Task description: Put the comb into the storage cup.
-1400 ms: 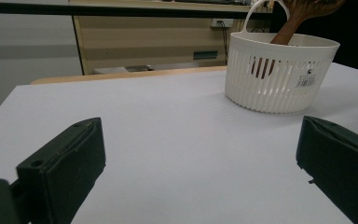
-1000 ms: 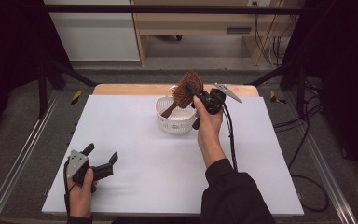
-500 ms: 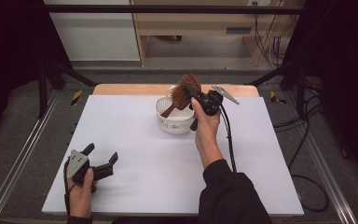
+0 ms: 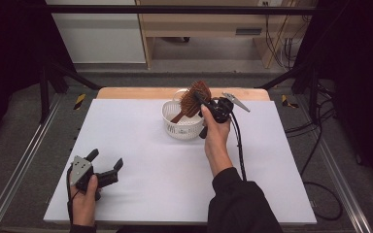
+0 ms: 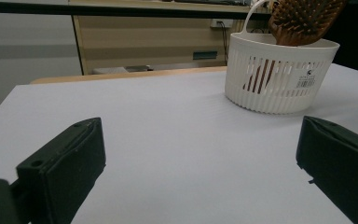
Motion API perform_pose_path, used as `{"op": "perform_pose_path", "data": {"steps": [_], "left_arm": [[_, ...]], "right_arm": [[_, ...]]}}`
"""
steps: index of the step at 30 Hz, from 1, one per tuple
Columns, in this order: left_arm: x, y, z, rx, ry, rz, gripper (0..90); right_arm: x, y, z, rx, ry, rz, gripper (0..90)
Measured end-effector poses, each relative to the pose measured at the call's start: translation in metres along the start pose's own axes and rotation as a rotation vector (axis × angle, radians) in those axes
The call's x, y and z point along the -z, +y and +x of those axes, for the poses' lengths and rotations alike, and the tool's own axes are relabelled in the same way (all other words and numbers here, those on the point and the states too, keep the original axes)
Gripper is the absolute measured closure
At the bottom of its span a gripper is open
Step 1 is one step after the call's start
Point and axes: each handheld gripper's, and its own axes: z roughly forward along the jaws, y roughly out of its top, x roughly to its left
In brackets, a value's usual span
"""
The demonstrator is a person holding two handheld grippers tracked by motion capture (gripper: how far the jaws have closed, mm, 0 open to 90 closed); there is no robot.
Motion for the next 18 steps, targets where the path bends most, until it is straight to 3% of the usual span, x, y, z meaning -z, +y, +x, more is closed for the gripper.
{"op": "perform_pose_path", "data": {"steps": [18], "left_arm": [[0.0004, 0.0002, 0.0007, 0.004, 0.001, -0.003, 1.3]], "right_arm": [[-0.0016, -0.0021, -0.0020, 0.001, 0.000, 0.010, 51.4]]}}
